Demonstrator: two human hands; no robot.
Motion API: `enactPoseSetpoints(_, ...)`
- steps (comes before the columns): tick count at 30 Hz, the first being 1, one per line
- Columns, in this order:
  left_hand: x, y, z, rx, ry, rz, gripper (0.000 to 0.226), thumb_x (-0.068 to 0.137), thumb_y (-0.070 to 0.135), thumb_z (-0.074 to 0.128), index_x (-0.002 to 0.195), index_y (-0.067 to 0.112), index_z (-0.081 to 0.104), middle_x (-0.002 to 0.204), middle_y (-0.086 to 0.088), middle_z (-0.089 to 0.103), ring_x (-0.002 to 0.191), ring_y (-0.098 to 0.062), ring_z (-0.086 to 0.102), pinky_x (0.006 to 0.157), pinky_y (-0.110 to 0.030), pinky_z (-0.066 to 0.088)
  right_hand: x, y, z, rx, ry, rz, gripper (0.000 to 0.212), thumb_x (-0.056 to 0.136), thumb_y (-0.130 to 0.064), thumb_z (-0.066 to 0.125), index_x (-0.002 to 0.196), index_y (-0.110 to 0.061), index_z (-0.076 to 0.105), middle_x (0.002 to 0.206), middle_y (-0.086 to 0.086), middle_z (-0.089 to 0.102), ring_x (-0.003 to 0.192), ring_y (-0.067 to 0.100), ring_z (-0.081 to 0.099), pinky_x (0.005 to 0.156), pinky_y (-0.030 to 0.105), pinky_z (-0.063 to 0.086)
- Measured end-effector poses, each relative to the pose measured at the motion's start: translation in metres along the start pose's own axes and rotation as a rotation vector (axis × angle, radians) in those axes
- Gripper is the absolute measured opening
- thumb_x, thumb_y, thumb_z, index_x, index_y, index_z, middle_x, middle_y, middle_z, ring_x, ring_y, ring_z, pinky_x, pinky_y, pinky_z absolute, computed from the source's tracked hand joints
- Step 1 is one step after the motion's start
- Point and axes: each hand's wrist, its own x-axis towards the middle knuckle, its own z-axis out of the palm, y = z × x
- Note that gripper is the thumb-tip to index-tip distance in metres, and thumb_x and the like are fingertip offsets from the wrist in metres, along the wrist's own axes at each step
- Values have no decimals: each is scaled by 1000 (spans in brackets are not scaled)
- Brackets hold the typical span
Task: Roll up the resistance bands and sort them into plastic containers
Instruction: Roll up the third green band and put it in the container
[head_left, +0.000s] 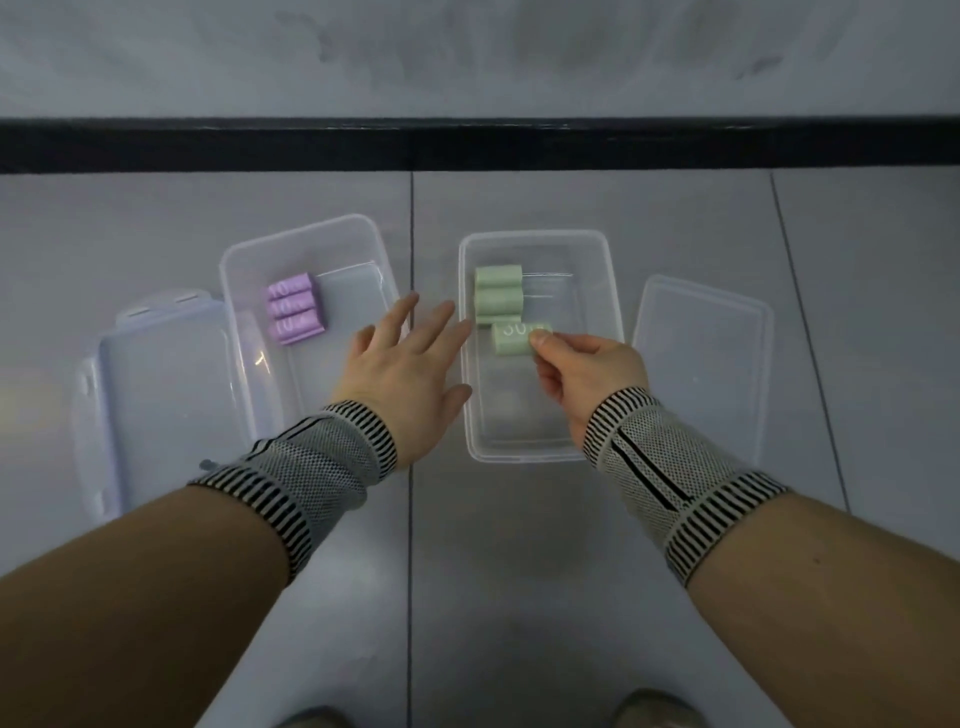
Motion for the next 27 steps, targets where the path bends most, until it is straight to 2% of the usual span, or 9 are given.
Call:
enactPoseSetpoints(3,12,-8,7,25,-77,21,71,92,58,31,148,34,-6,157,15,-9,143,-21,-18,115,-54,3,17,5,6,-60,33,-6,17,77,-23,78,64,-18,68,67,3,69,68,19,64,80,44,58)
enactPoseSetpoints(6,14,-11,11,32,-106,46,77,89,63,30,147,35,-11,156,17,-11,143,-18,-21,113,-57,0,29,10,8,-116,55,-20,28,77,-27,77,55,-17,63,64,3,68,67,21,64,80,47,57)
enactPoseSetpoints(14,12,-5,14,-3,-151,47,80,89,63,33,148,32,-12,155,19,-14,142,-15,-22,113,-58,-1,37,26,18,-234,49,-33,19,76,-35,77,67,-22,66,76,6,71,81,24,69,83,41,57)
enactPoseSetpoints(17,13,-7,13,-2,-131,61,84,86,66,33,148,31,-12,155,18,-15,142,-15,-22,113,-59,0,41,23,23,-272,59,-59,19,78,-35,74,73,-17,70,73,4,70,73,21,67,75,33,56)
enactPoseSetpoints(19,10,-9,15,5,-137,71,92,82,72,33,147,30,-15,155,17,-16,142,-16,-23,112,-59,-1,43,26,28,-305,75,-66,21,78,-36,74,67,-19,68,70,3,69,70,22,67,72,34,56)
enactPoseSetpoints(22,8,-11,21,12,-125,79,99,76,77,32,147,29,-17,156,16,-17,141,-17,-25,112,-60,-1,46,30,32,-352,97,-77,25,78,-39,72,61,-22,66,72,3,71,73,23,69,77,39,58)
enactPoseSetpoints(25,11,-10,22,-2,-107,82,100,75,77,32,147,29,-17,156,16,-17,141,-17,-26,112,-60,-1,51,27,33,-383,97,-95,24,81,-40,69,77,-17,74,76,3,72,74,22,68,77,35,57)
enactPoseSetpoints(27,11,-11,24,-5,-99,87,100,73,78,30,147,30,-17,155,16,-17,141,-17,-26,112,-60,-1,53,26,36,-392,109,-99,27,82,-39,68,82,-14,75,74,3,70,70,21,65,69,27,53)
